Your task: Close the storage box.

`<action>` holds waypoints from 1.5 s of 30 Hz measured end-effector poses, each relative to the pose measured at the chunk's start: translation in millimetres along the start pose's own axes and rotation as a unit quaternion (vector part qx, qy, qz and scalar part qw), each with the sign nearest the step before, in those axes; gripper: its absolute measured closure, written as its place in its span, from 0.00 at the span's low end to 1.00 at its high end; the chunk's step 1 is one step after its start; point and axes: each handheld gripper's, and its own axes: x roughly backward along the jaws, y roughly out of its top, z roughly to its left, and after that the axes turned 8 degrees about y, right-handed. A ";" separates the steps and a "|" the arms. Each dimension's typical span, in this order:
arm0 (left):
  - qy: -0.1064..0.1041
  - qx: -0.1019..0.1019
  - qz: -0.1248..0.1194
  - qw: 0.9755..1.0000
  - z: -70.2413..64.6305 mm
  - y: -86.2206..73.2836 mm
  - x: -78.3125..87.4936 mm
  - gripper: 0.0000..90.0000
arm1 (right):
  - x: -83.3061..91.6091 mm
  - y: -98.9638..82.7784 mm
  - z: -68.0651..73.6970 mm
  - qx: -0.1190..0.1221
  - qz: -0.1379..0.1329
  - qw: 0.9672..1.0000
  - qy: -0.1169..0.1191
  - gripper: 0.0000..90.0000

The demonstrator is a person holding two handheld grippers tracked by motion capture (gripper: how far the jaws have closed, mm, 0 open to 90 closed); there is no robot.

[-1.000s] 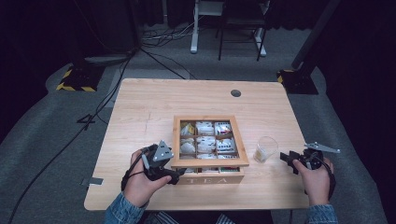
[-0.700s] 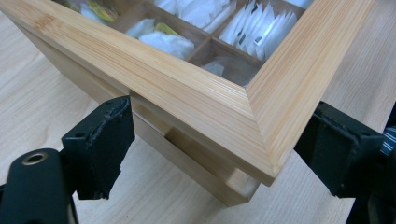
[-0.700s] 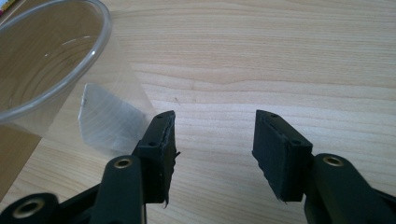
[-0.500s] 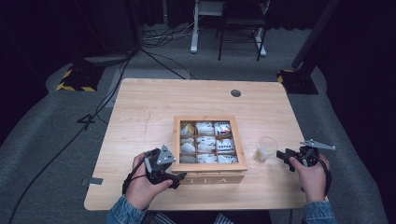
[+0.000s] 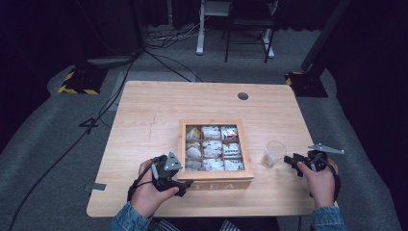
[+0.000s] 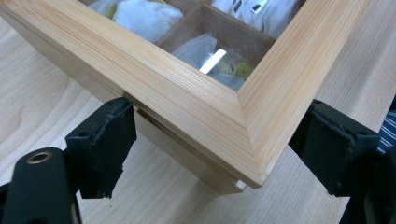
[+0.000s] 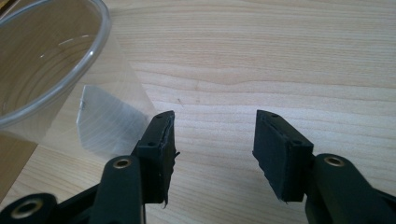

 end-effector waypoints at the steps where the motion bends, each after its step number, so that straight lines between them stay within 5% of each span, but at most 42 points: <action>1: 0.000 0.000 0.000 1.000 0.1 -0.1 -0.3 0.19 | 0.0 0.0 -0.1 0.000 0.000 1.000 0.000 0.55; 24: 0.010 -0.016 0.033 0.999 -4.2 0.9 1.9 0.20 | -2.2 -0.9 -1.2 0.000 0.004 1.000 0.001 0.53; 31: 0.001 -0.017 -0.006 1.000 0.0 4.7 23.5 0.21 | -3.4 -0.9 -1.6 0.000 0.005 1.000 0.002 0.52; 35: 0.006 -0.005 -0.034 0.999 11.0 2.4 35.2 0.20 | -6.5 -0.2 -1.3 0.003 0.006 1.000 0.002 0.51; 45: 0.064 0.053 -0.069 0.994 57.2 -18.6 52.5 0.19 | -16.3 2.6 2.4 0.021 0.008 1.000 0.003 0.47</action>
